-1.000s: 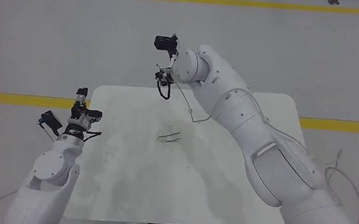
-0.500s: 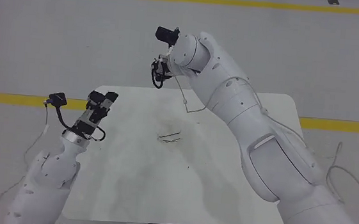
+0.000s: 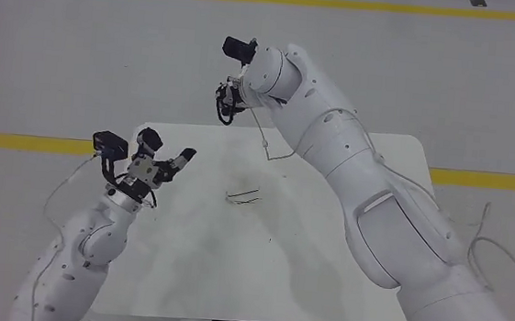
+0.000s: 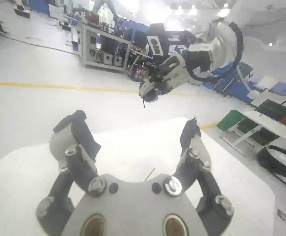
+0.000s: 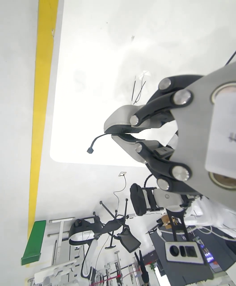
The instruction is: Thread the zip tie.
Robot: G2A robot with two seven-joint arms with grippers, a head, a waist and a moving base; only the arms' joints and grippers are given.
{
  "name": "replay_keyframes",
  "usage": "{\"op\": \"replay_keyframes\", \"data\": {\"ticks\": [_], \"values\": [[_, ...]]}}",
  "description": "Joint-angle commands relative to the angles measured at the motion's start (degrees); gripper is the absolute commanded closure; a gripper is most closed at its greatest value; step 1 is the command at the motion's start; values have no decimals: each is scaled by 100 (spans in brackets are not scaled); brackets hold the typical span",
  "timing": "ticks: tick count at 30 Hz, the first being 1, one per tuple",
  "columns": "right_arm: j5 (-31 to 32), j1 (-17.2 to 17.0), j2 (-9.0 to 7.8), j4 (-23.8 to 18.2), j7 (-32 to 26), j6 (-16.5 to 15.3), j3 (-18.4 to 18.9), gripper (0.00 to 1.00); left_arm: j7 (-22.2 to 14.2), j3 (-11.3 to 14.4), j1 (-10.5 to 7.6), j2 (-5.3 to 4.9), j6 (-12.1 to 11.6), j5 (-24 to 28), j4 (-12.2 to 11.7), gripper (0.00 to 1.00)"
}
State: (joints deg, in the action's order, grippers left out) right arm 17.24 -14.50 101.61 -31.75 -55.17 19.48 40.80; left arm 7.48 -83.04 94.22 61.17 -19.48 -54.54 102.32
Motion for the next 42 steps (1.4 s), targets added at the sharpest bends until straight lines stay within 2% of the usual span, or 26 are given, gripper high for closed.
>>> {"op": "replay_keyframes", "data": {"ticks": [1,3,7,8,10,11,21,23,26,27,29,30,33,34,36,38,42], "values": [[-122,-22,4,52,-7,0,91,100,218,122,-83,-61,0,-1353,-87,0],[-238,14,32,178,-93,0,160,100,560,240,-175,-126,0,-2114,-239,0],[-436,124,133,502,-119,0,250,100,1008,327,-378,-199,7,-3294,-498,0],[-507,147,161,590,-122,0,279,100,1110,341,-414,-203,101,-3512,-544,0],[-601,227,231,797,-136,0,310,100,1271,448,-533,-263,396,-3541,-621,0],[-611,251,249,853,-131,0,313,100,1486,534,-569,-294,495,-3541,-665,0],[-611,251,249,853,-131,0,313,100,1486,534,-569,-294,495,-3541,-665,0],[-611,251,249,853,-131,0,313,100,1349,593,-664,-351,540,-3541,-598,0],[-615,227,248,848,-99,-9,316,100,1269,901,-946,-670,743,-3541,-555,0],[-636,148,242,803,-8,-14,339,100,1374,1105,-1072,-832,959,-3541,-612,0],[-663,104,226,784,-18,0,379,100,1534,1482,-1258,-1064,1392,-3541,-798,0],[-693,92,217,797,-47,0,411,100,1639,1788,-1436,-1226,1715,-3541,-933,0],[-796,78,212,864,-113,0,490,100,1825,2622,-1913,-1573,2397,-3541,-1277,0],[-814,83,215,900,-131,0,508,100,1878,3007,-2129,-1694,2677,-3541,-1410,0],[-874,96,225,982,-156,0,547,100,1920,3553,-2465,-1839,3074,-3541,-1562,0],[-891,123,240,1046,-180,0,562,100,2021,4011,-2762,-1937,3396,-3541,-1615,0],[-891,123,240,1046,-180,0,562,100,2021,4011,-2762,-1937,3396,-3541,-1615,0]]}}
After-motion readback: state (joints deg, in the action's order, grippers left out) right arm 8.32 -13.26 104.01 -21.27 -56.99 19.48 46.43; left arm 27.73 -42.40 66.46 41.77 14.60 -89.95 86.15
